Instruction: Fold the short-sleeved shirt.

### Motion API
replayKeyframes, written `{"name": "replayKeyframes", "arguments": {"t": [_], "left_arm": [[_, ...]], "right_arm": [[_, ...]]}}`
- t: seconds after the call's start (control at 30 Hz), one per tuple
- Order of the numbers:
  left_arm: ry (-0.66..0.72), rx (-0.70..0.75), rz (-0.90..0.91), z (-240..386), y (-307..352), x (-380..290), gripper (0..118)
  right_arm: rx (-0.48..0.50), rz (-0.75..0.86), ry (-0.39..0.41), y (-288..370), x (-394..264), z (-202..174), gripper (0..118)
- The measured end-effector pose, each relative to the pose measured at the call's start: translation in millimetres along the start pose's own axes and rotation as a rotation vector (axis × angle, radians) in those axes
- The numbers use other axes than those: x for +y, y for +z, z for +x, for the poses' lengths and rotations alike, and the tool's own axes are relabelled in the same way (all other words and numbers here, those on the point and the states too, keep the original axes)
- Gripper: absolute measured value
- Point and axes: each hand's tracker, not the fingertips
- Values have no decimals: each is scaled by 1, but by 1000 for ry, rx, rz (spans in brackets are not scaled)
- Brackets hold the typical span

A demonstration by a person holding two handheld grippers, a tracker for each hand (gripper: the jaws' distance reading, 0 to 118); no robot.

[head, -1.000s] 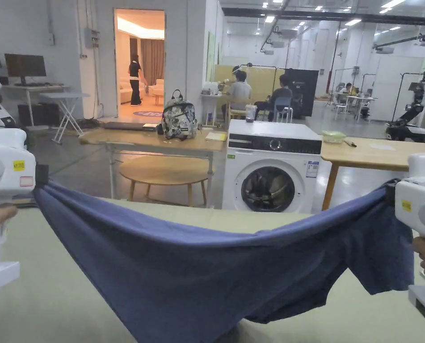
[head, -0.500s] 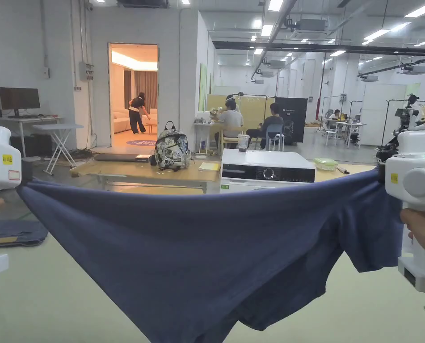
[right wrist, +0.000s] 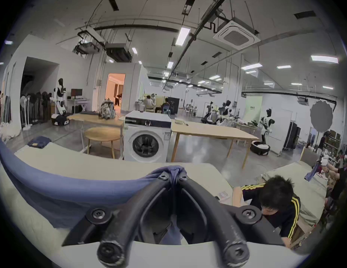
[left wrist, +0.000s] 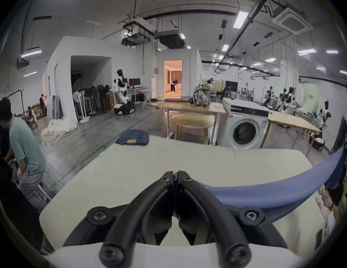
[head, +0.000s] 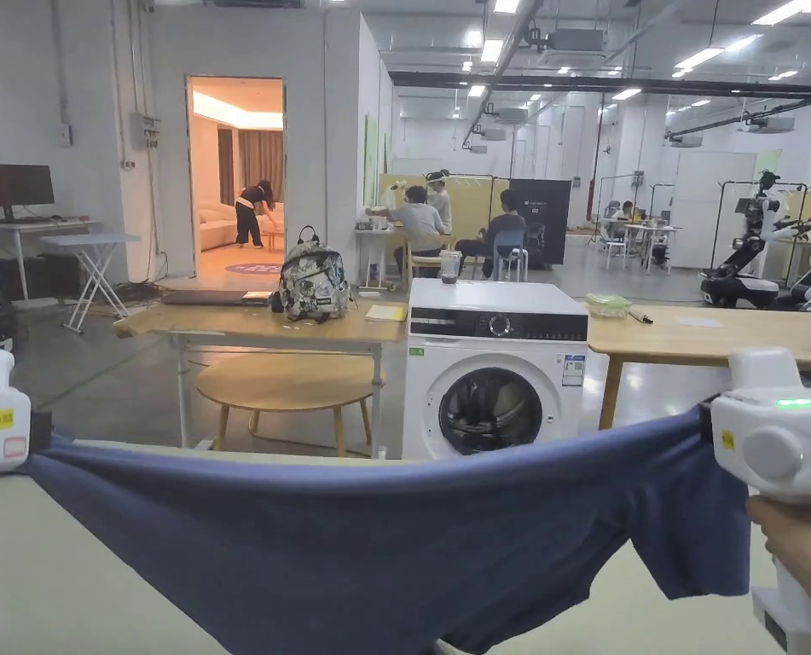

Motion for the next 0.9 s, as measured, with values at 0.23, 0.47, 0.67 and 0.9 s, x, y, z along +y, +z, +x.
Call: {"name": "replayKeyframes", "arguments": {"t": [0.23,0.47,0.67,0.9], "left_arm": [[10,-50,-58,-16,20,-87,0],[55,-86,-103,-49,65,-177,0],[74,-74,-165,-63,99,-246,0],[28,-49,-282,-63,120,-309,0]], "right_arm": [[2,-75,56,38,-74,4,1],[17,-146,69,107,-148,13,1],[10,-204,75,149,-206,20,1],[29,-296,100,174,-266,22,1]]}}
